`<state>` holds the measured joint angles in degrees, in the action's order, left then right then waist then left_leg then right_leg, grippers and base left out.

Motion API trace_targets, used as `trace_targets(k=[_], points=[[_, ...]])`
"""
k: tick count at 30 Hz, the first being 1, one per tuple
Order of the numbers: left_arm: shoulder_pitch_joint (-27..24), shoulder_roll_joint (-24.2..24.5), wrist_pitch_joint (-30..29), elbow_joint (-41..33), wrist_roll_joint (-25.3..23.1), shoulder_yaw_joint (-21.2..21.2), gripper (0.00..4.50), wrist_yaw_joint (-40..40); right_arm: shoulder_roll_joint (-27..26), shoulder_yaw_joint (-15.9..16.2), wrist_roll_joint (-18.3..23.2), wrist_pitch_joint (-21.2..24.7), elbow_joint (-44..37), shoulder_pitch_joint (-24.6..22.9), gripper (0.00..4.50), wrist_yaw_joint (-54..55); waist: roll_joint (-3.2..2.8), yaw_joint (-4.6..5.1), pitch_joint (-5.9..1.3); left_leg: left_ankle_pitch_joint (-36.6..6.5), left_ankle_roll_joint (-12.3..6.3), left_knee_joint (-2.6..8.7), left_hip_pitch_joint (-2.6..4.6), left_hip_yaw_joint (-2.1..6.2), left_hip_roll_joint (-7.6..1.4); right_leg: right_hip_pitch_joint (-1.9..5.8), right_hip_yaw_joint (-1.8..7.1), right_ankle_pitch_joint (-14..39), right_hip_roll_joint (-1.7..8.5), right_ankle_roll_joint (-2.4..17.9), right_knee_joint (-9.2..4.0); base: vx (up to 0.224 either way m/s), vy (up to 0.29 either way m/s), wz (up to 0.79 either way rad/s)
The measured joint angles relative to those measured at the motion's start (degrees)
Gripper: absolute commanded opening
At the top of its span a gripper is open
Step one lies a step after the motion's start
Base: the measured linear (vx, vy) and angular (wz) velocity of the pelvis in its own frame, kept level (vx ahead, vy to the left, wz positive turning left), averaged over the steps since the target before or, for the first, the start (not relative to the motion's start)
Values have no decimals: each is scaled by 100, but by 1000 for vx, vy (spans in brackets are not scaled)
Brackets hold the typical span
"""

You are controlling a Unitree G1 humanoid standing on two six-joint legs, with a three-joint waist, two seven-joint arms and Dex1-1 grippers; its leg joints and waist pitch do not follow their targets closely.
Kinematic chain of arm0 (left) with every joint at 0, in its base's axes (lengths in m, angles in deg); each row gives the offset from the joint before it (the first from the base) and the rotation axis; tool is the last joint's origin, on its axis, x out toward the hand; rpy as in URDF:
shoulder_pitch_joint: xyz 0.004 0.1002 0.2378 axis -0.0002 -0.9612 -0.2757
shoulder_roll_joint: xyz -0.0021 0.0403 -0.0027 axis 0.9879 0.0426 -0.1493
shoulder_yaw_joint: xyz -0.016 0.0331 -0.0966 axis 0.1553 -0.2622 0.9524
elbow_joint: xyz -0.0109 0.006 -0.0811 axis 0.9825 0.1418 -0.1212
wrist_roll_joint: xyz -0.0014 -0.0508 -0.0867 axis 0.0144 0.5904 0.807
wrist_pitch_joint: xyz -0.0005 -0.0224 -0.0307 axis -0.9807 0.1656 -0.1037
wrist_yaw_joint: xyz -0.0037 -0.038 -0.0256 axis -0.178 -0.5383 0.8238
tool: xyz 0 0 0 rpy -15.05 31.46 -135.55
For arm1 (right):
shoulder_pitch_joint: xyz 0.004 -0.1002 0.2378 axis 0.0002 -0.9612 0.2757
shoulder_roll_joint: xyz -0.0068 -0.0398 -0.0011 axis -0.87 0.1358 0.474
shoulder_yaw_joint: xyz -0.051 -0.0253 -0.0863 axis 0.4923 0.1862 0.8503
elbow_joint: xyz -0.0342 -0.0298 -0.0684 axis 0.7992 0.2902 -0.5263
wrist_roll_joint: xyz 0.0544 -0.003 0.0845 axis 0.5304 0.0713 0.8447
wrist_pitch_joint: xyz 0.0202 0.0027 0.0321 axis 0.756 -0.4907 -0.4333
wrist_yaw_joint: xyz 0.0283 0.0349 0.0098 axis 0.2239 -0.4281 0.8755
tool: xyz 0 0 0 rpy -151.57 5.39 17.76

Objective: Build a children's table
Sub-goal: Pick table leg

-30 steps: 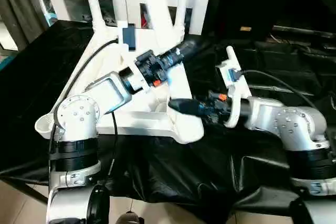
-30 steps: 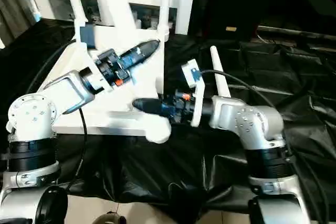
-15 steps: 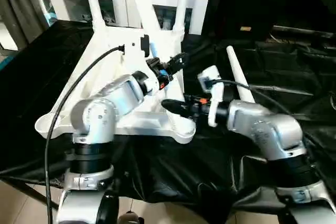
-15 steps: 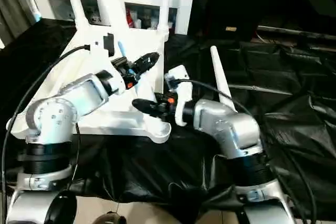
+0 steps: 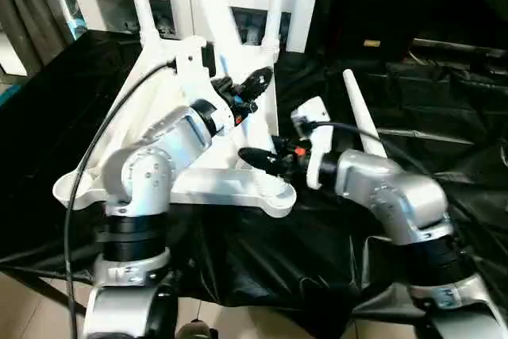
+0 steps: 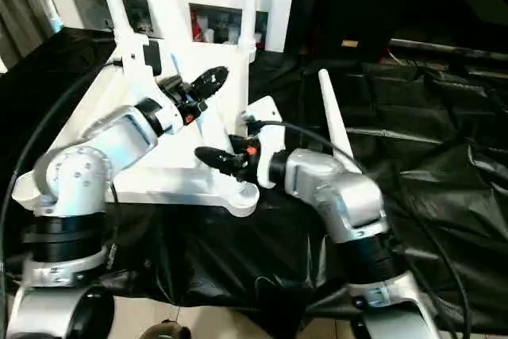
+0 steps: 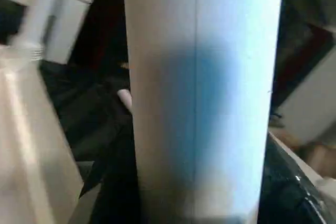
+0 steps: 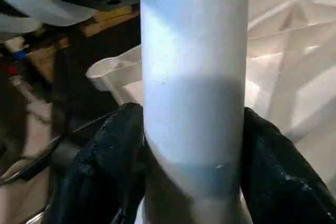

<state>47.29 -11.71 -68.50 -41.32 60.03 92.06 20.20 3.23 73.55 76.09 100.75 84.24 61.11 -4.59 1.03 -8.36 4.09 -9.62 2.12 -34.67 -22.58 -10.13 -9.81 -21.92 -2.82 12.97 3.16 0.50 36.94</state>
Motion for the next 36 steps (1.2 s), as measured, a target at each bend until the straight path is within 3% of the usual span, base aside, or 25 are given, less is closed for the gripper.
trace_targets(k=[8, 16, 36], points=[[4, 465, -506, -26, 939, -62, 185, -1591, 792, -148, 712, 528, -61, 9, 317, -1392, 0, 16, -1, 2, -2, 0, 4, 0, -1, 0, 0, -1, 0, 0, 5, 0, 0, 0], [56, 732, -638, -8, 973, -260, 184, -2187, 1164, -52, 838, 741, -97, 24, 317, -1966, 2, 1, -1, 7, -9, -3, 3, 0, -1, 2, -1, -2, 0, 1, 6, 0, 0, 0], [56, 777, -658, -17, 990, -559, 184, -2583, 1162, 285, 799, 764, 123, 210, 317, -2368, 33, -2, -4, 7, -11, -7, 3, 0, -1, 2, -1, -3, 1, 2, 8, 0, 0, 0]])
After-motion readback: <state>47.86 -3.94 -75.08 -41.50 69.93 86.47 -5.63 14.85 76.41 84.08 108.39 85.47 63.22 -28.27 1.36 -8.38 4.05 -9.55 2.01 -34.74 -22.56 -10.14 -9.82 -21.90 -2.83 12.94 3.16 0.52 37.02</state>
